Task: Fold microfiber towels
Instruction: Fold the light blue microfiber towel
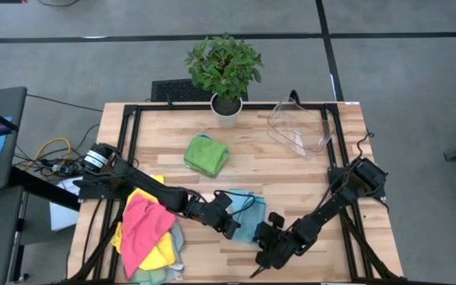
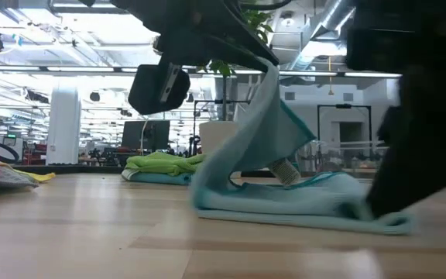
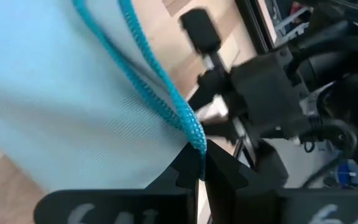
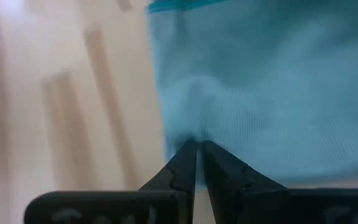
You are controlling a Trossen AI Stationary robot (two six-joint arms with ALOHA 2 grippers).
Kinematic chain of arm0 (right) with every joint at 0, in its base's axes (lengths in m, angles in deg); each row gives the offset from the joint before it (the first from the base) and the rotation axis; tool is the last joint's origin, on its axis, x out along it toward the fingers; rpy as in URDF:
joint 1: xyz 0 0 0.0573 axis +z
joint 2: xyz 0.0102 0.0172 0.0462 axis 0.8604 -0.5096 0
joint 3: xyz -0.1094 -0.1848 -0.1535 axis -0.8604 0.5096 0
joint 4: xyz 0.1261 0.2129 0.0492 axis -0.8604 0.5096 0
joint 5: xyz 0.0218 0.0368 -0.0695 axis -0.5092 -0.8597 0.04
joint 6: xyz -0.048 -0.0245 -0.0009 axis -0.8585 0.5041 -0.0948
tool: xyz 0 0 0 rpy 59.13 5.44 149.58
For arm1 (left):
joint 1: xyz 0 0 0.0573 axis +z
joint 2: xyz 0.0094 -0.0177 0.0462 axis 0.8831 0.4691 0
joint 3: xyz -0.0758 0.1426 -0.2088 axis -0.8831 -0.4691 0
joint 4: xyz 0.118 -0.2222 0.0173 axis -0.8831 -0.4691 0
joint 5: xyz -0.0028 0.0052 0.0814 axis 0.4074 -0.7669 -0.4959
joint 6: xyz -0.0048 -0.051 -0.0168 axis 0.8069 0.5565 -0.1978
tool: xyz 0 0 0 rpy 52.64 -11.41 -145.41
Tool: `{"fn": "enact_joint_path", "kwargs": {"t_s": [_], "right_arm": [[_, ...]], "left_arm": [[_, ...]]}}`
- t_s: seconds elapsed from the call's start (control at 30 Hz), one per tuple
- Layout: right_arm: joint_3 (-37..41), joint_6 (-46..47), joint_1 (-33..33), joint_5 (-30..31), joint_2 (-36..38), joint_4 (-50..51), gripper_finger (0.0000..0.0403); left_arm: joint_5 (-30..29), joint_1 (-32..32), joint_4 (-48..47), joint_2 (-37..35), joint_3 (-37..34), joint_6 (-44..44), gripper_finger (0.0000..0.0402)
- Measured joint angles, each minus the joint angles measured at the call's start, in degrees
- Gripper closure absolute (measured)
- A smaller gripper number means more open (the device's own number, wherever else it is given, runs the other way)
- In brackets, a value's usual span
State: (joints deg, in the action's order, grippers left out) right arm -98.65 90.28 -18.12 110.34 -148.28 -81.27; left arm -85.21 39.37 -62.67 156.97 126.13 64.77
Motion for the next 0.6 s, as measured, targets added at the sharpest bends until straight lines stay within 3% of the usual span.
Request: {"fn": "enact_joint_path", "kwargs": {"t_s": [0.17,0.6], "right_arm": [[-0.79,-2.34,-1.69,-1.96,-2.59,-6.80,0.0345],[-0.99,-6.12,-3.22,-2.95,-2.30,-7.00,0.0345]], "left_arm": [[1.67,-0.01,1.29,1.04,0.02,1.00,0.0400],[13.23,0.21,2.24,10.15,6.07,0.40,0.0400]]}}
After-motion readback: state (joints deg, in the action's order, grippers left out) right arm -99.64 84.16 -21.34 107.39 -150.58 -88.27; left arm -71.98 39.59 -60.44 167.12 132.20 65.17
